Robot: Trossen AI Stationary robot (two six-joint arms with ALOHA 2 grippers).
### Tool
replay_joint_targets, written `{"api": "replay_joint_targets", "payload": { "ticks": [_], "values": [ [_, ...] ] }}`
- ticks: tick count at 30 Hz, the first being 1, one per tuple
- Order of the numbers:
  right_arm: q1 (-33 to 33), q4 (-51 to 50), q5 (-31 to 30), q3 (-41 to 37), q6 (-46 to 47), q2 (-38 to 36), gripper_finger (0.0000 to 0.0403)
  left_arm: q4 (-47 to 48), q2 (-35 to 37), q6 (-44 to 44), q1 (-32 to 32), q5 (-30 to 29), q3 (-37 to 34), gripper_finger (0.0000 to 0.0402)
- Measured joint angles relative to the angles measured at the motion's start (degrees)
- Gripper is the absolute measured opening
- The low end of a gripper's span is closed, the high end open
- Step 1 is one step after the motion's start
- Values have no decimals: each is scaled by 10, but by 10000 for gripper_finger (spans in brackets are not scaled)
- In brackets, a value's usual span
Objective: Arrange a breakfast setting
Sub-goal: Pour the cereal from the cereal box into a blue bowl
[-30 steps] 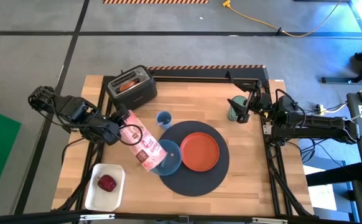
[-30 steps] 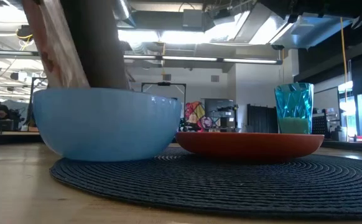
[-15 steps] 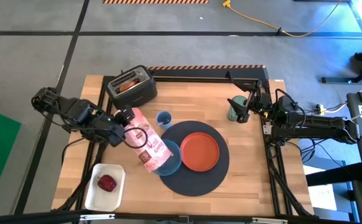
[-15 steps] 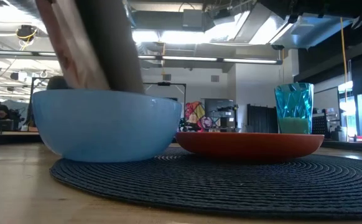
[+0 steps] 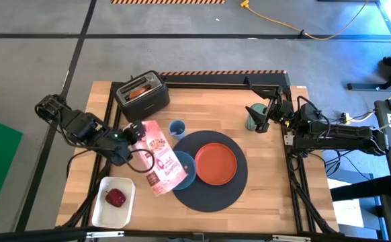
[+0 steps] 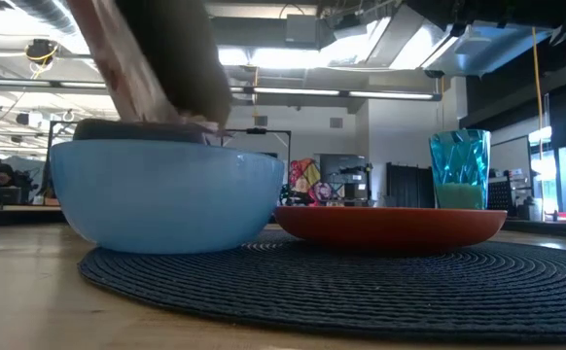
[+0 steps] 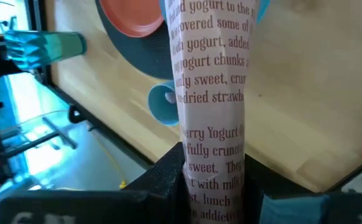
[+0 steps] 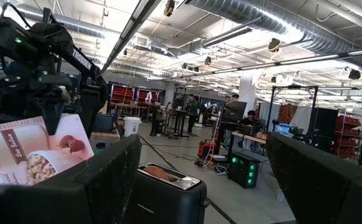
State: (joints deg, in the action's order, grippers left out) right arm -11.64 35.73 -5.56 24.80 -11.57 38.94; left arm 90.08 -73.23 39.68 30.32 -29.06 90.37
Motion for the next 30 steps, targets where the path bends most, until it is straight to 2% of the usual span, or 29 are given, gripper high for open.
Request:
{"api": "replay_joint_targets", "payload": {
  "ticks": [6,13,17,30],
  "values": [
    [0,0,0,0,-1,0,335,0,-1,29,8,-44,0,86],
    [0,-2,0,0,-7,0,335,-1,-34,31,21,-45,0,85],
    [0,-3,0,0,-8,0,335,-2,-50,58,35,-64,0,85],
    [0,-3,0,0,-8,0,335,-1,-52,71,57,-91,0,84]
  ]
}}
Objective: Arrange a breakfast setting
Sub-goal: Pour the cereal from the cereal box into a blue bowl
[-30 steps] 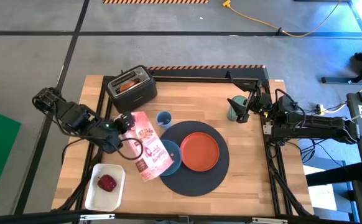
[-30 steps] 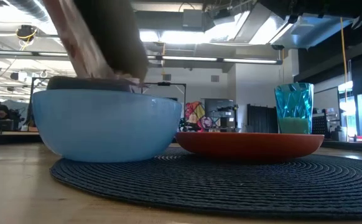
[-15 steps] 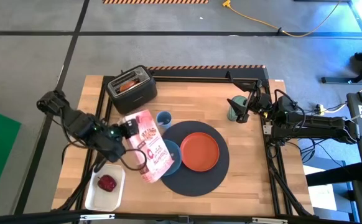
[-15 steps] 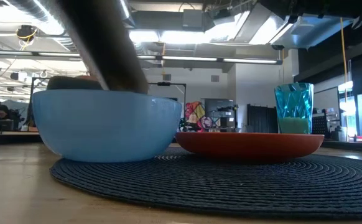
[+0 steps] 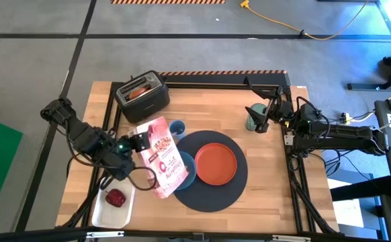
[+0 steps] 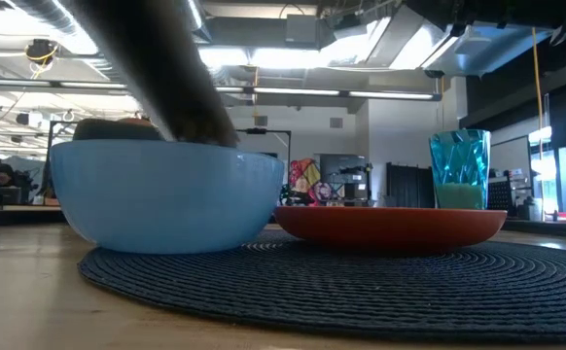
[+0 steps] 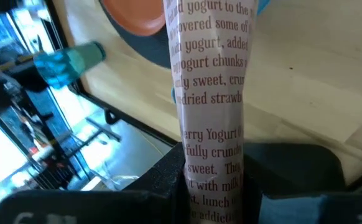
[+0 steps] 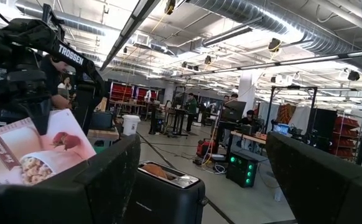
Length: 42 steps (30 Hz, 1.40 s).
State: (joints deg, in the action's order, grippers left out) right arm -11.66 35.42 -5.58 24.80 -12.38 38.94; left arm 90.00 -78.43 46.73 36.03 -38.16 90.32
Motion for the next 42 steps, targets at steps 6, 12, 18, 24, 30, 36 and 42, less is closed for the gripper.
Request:
{"api": "replay_joint_targets", "payload": {
  "ticks": [6,12,18,24,30,36,42],
  "values": [
    [0,0,1,0,0,0,335,0,0,14,19,-18,0,75],
    [0,0,2,0,0,0,335,0,0,4,18,-22,0,64],
    [0,0,2,0,0,0,335,0,1,3,10,-48,0,63],
    [0,0,2,0,0,0,335,0,1,-23,-34,-26,0,63],
    [0,1,2,0,0,0,335,0,1,20,-76,-15,1,63],
    [0,10,19,0,7,5,335,0,2,20,-106,6,8,54],
    [0,30,39,0,22,33,335,0,1,-5,-119,49,8,43]
  ]
}}
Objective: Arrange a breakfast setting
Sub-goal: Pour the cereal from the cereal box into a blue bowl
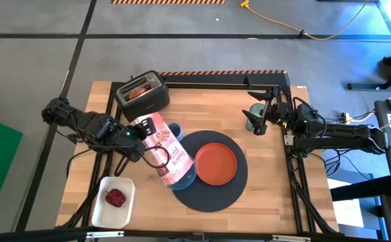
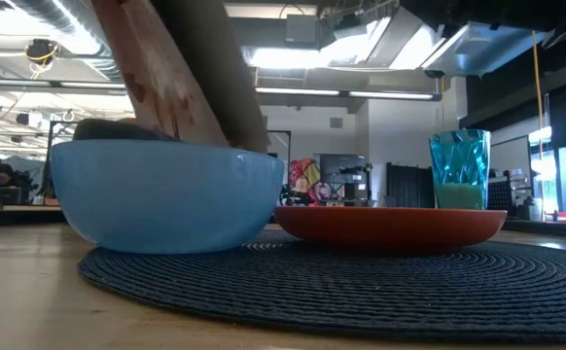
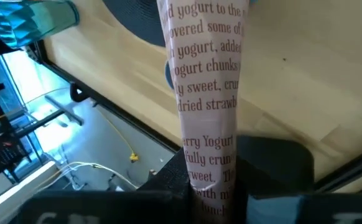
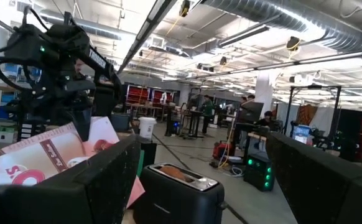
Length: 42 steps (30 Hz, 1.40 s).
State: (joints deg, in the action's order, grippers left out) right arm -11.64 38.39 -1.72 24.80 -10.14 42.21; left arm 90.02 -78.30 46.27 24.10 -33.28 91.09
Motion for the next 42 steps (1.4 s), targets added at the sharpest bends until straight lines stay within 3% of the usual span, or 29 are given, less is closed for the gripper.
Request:
{"api": "replay_joint_targets", "payload": {
  "ticks": [9,16,21,25,35,42],
  "values": [
    [0,7,18,17,1,41,335,0,10,-21,0,3,1,41],
    [0,54,95,19,40,101,335,1,22,-24,0,10,1,41],
    [13,71,151,48,69,166,335,1,26,-38,0,48,1,41],
    [54,31,131,83,42,215,335,0,27,-39,0,67,1,41],
    [153,-41,19,156,-48,298,335,0,27,-42,-2,68,1,41],
    [184,-42,13,203,-49,358,335,0,30,-63,-39,54,1,41]
  ]
}}
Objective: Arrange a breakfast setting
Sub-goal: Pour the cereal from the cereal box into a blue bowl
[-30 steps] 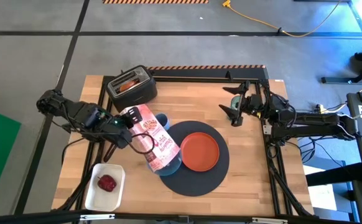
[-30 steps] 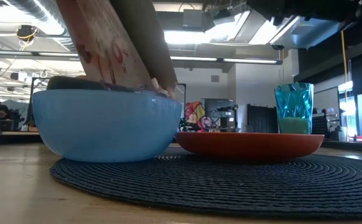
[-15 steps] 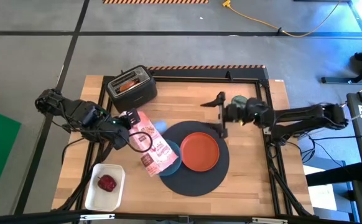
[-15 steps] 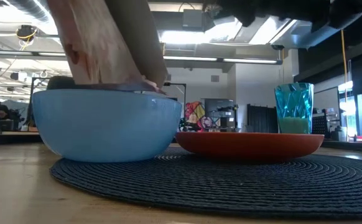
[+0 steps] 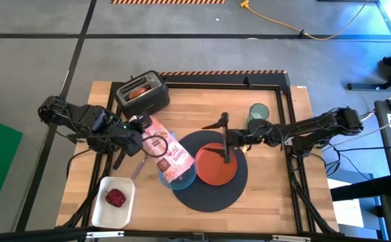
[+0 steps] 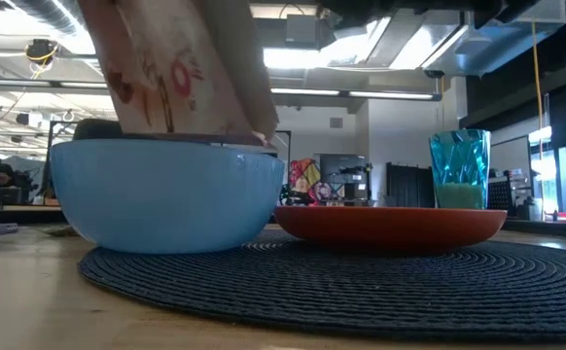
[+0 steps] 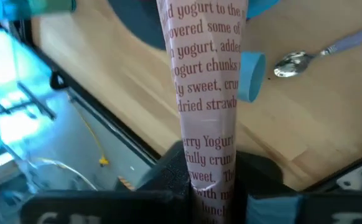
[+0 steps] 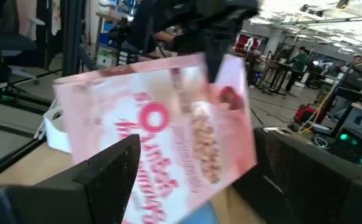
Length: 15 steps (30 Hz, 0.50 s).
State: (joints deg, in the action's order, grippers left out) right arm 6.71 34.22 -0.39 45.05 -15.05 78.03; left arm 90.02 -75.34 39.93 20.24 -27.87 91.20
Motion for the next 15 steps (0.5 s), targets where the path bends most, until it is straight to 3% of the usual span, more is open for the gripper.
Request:
{"api": "replay_joint_targets", "payload": {
  "ticks": [8,15],
  "values": [
    [1,-2,-7,56,-2,95,335,0,4,-83,-61,26,0,41],
    [1,-1,5,92,-3,130,335,0,4,-80,-72,86,0,41]
  ]
}}
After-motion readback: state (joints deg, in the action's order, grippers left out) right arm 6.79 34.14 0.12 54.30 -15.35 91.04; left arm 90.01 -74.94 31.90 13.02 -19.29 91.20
